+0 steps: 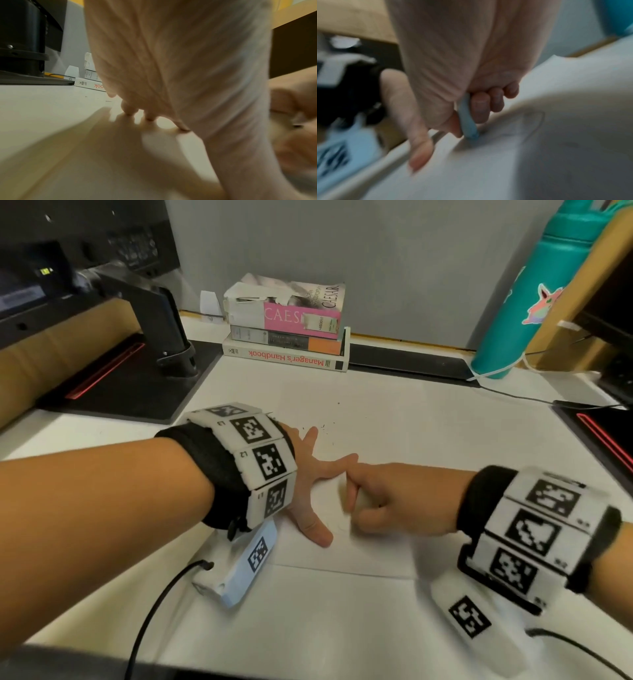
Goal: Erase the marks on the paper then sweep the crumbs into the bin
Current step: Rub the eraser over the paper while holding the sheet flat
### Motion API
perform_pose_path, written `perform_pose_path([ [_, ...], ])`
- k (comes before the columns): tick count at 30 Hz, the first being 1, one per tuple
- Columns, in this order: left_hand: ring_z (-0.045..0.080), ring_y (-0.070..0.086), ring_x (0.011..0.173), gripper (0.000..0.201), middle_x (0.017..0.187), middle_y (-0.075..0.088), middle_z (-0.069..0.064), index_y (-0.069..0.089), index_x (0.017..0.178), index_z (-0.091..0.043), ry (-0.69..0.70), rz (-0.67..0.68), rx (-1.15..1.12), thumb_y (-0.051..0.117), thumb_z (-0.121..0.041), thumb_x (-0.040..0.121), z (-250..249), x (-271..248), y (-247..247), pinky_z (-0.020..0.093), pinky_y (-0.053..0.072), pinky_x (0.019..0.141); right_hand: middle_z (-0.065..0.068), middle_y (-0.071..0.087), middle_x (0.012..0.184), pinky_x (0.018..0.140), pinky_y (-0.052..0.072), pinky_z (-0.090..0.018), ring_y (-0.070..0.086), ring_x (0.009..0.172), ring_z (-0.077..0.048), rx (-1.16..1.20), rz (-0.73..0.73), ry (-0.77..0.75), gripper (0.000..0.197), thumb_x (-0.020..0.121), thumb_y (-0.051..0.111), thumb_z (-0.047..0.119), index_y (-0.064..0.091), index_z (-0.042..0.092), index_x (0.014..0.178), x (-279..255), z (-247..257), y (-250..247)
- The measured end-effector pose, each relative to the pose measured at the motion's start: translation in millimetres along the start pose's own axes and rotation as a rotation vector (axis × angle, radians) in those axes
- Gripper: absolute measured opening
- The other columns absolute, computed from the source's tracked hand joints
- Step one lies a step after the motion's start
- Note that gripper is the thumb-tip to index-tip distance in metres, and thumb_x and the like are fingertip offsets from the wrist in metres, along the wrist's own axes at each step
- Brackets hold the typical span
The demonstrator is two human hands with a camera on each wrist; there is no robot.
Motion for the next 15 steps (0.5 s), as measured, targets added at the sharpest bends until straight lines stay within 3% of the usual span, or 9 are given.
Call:
perform_pose_path([
  [4,0.037,-0.007,0.146,0.119,0.153,-0.03,0.013,-0.033,0.133,-0.054,-0.008,0.024,-0.01,0.057,-0.082,0.061,-1,-2,0,0.055,0.003,0.113,0.009,0.055,0.08,0.069,0.043,-0.025,0.052,0.076,-0.012,-0.051,-0.105,0.131,0.017,0.084,0.059,0.029,0.044,0.032,0.078,-4,-16,-20],
  [8,0.036,-0.01,0.146,0.119,0.153,-0.031,0.012,-0.033,0.133,-0.054,0.003,0.019,-0.014,0.058,-0.081,0.061,0,0,1,0.054,0.001,0.114,0.013,0.05,0.073,0.064,0.04,-0.019,0.048,0.068,-0.006,-0.04,-0.025,0.008,0.022,0.085,0.058,0.026,0.04,0.035,0.075,-4,-5,0],
  [12,0.037,-0.01,0.146,0.117,0.154,-0.031,0.012,-0.033,0.133,-0.054,-0.005,0.026,-0.024,0.056,-0.081,0.062,-1,-3,2,0.054,0.002,0.114,0.012,0.053,0.077,0.067,0.041,-0.023,0.052,0.077,-0.013,-0.06,-0.125,0.139,0.015,0.085,0.059,0.031,0.044,0.031,0.08,-6,-18,-20],
  [15,0.037,-0.011,0.145,0.118,0.154,-0.03,0.012,-0.033,0.133,-0.054,0.002,0.022,-0.012,0.056,-0.081,0.061,-1,-1,1,0.055,0.002,0.113,0.014,0.052,0.075,0.065,0.04,-0.02,0.051,0.072,-0.009,-0.102,-0.06,0.042,0.018,0.084,0.057,0.03,0.042,0.035,0.078,-7,-7,-5],
])
Point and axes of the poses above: each hand's wrist, its own x-axis towards the middle knuckle, its own y-axis out of the palm, z = x × y, the point moved 3 cm from there along x, towards the middle knuckle
